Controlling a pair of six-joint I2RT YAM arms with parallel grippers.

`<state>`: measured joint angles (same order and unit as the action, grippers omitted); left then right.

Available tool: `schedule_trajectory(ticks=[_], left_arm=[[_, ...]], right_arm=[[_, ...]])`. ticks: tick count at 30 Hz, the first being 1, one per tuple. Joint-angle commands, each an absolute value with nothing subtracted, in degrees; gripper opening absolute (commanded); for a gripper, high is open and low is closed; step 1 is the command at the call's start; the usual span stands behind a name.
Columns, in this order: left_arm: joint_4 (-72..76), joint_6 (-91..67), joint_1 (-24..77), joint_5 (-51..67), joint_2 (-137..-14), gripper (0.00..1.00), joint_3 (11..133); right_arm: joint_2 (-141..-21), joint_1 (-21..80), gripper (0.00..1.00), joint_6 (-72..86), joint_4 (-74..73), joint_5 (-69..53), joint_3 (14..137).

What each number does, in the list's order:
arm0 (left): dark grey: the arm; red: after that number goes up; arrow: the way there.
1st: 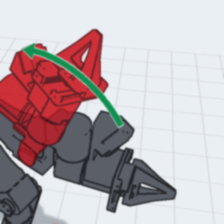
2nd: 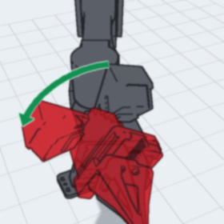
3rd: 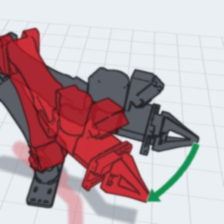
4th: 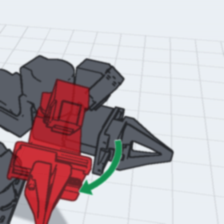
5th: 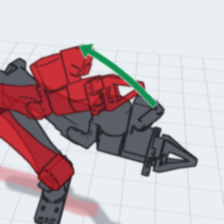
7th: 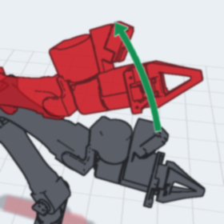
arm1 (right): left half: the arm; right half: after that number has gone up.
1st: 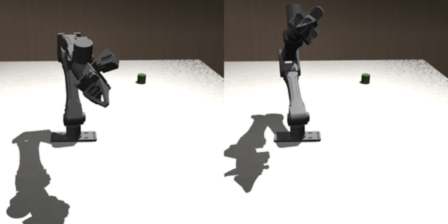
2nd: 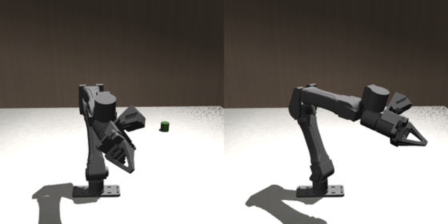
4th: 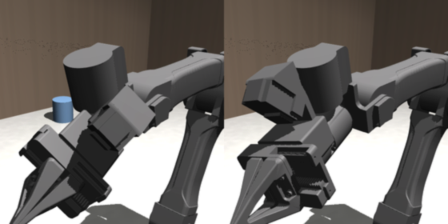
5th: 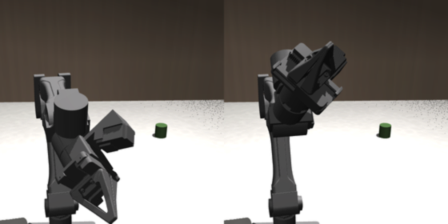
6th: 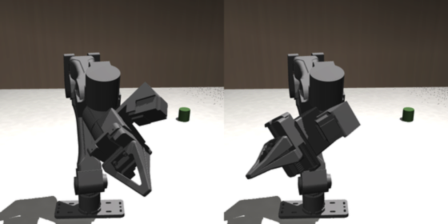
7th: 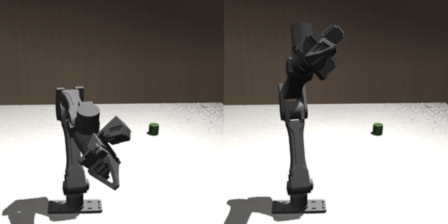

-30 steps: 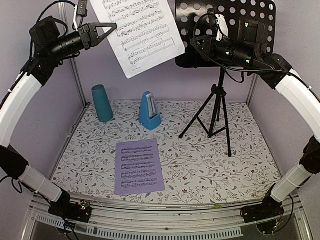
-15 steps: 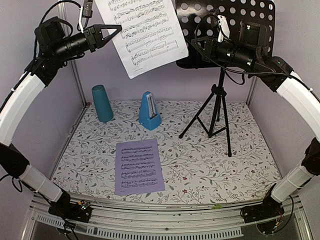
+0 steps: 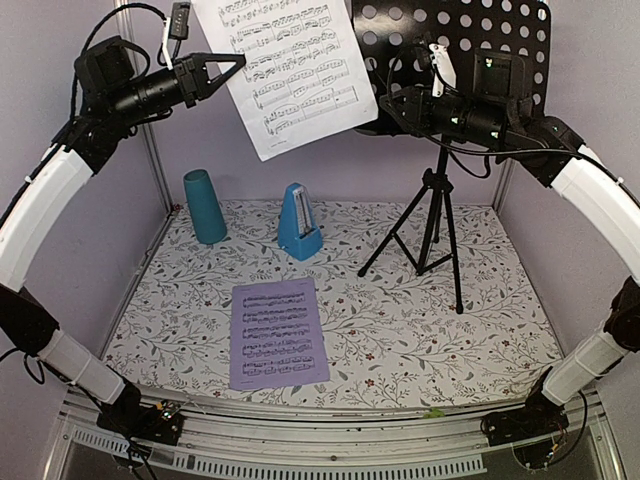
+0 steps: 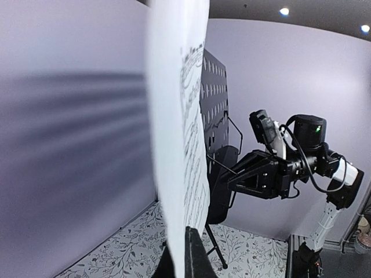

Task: Set up the instrument practice props
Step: Hold the sheet music from the music stand.

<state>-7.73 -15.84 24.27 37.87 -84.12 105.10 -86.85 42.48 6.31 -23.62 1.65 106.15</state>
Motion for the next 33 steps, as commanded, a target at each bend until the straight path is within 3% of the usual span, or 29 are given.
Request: schedule_trajectory(ticks=[1, 8, 19, 33], left_arm=[[-7.9, -14.9, 25.0, 37.1, -83.8, 0.0, 104.7], [-8.4, -13.8, 25.7, 36.1, -84.2, 0.0, 104.8], [-7.8, -12.8, 27.7, 34.8, -86.5, 0.0, 107.7], [-10.9, -16.6, 31.0, 31.9, -89.5, 0.0, 114.9]], right_arm=[[-87.1, 42.5, 0.14, 6.5, -23.9, 2.1, 105.9], [-82.3, 42.6, 0.0, 6.6, -15.2, 2.3, 98.2], [-73.7, 42.5, 0.0, 5.4, 5.8, 1.2, 78.1], [-74.4, 42.6, 0.0, 2.1, 16.0, 3.8, 73.5]])
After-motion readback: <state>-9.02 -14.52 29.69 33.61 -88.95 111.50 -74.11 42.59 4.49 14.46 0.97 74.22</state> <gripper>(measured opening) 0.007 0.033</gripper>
